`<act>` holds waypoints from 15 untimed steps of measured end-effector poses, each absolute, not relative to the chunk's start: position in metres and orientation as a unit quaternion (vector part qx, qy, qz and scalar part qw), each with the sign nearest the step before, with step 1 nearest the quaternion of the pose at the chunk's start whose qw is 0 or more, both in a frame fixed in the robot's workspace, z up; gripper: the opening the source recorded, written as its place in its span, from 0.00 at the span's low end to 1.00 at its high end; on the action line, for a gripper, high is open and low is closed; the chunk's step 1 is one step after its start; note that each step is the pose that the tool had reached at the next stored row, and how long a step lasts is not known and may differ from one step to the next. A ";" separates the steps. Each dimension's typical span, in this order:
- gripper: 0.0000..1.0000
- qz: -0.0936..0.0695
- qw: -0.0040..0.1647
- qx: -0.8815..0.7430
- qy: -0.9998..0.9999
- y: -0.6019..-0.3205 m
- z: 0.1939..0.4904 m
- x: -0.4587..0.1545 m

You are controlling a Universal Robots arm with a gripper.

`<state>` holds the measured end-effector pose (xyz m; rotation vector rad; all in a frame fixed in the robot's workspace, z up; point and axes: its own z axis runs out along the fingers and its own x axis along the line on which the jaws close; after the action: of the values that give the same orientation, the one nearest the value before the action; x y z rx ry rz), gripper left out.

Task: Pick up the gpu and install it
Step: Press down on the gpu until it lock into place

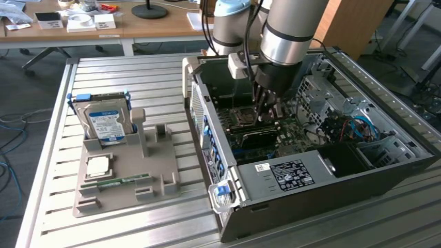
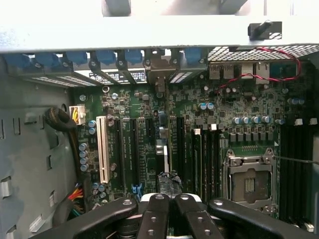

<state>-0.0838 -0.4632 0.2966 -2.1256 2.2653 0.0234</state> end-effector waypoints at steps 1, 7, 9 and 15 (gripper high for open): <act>0.11 0.008 0.017 -0.684 0.729 -0.463 0.297 -0.084; 0.11 0.008 0.018 -0.684 0.729 -0.463 0.291 -0.084; 0.11 0.008 0.018 -0.684 0.729 -0.463 0.288 -0.084; 0.11 0.008 0.018 -0.684 0.729 -0.462 0.288 -0.084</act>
<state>-0.0840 -0.4620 0.2876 -2.1247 2.2653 0.0241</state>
